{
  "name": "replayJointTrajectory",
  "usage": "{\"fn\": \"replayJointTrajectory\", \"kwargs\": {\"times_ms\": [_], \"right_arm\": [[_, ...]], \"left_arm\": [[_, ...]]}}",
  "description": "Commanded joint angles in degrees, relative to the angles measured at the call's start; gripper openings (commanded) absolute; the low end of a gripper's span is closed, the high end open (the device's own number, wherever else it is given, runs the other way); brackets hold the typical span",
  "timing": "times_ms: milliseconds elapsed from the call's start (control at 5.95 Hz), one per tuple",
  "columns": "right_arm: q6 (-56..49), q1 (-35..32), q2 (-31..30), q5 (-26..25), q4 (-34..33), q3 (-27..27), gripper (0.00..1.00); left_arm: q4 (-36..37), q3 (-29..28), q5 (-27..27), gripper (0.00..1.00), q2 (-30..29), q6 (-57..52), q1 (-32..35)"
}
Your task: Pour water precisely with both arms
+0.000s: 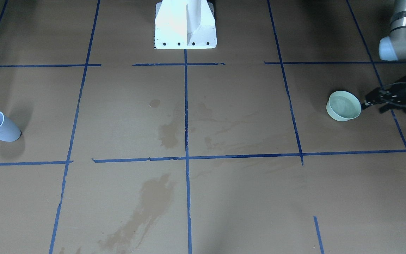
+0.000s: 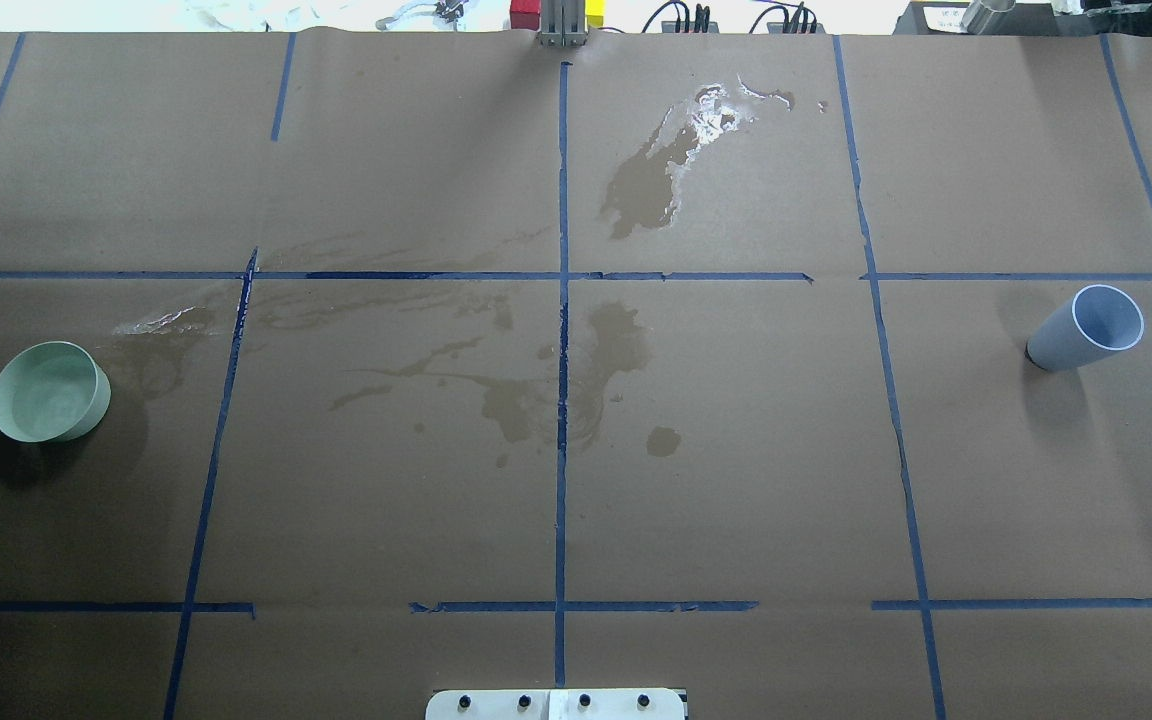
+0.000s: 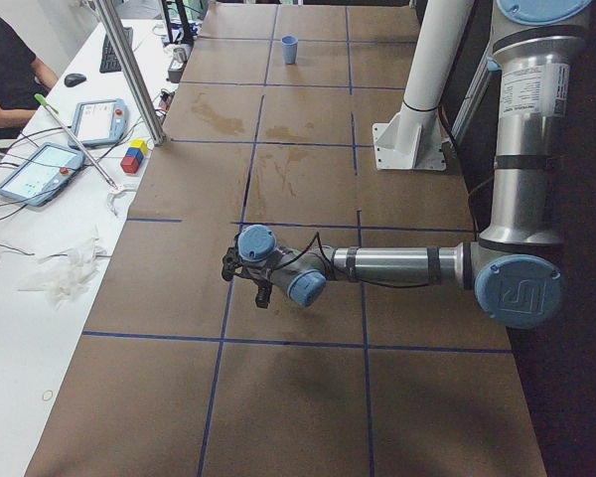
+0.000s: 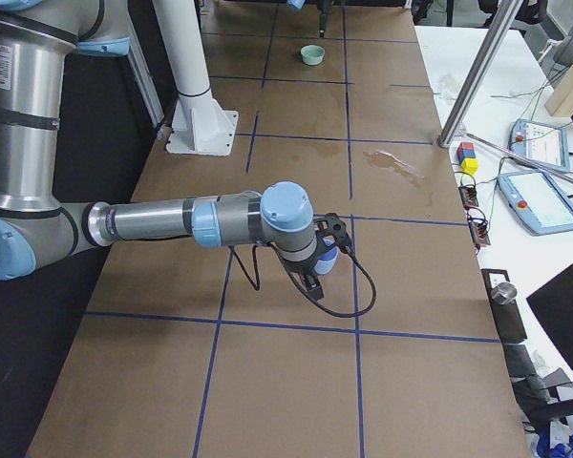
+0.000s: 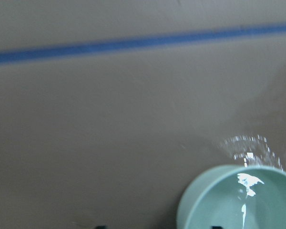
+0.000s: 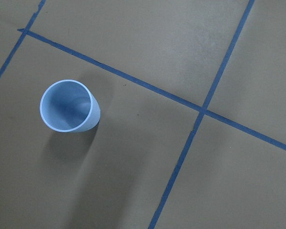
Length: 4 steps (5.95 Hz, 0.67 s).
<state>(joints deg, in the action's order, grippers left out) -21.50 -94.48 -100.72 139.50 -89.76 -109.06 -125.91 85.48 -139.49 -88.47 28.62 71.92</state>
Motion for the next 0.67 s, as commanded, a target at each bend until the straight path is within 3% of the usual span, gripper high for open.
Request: {"fn": "replayJointTrajectory", "kwargs": {"times_ms": [0, 336, 504], "right_arm": [[0.58, 0.08, 0.0, -0.28, -0.24, 0.25, 1.0], [0.58, 1.4, 0.61, -3.95, -4.44, 0.52, 1.0], [0.76, 1.58, 0.7, -3.71, -5.85, 0.52, 1.0]], "left_arm": [[0.75, 0.82, 0.18, 1.0, -0.12, -5.89, 7.33], [10.19, 1.35, 0.62, 1.0, -0.29, -19.59, 13.83], [17.12, 4.75, 0.62, 1.0, -0.21, -22.53, 16.47]]}}
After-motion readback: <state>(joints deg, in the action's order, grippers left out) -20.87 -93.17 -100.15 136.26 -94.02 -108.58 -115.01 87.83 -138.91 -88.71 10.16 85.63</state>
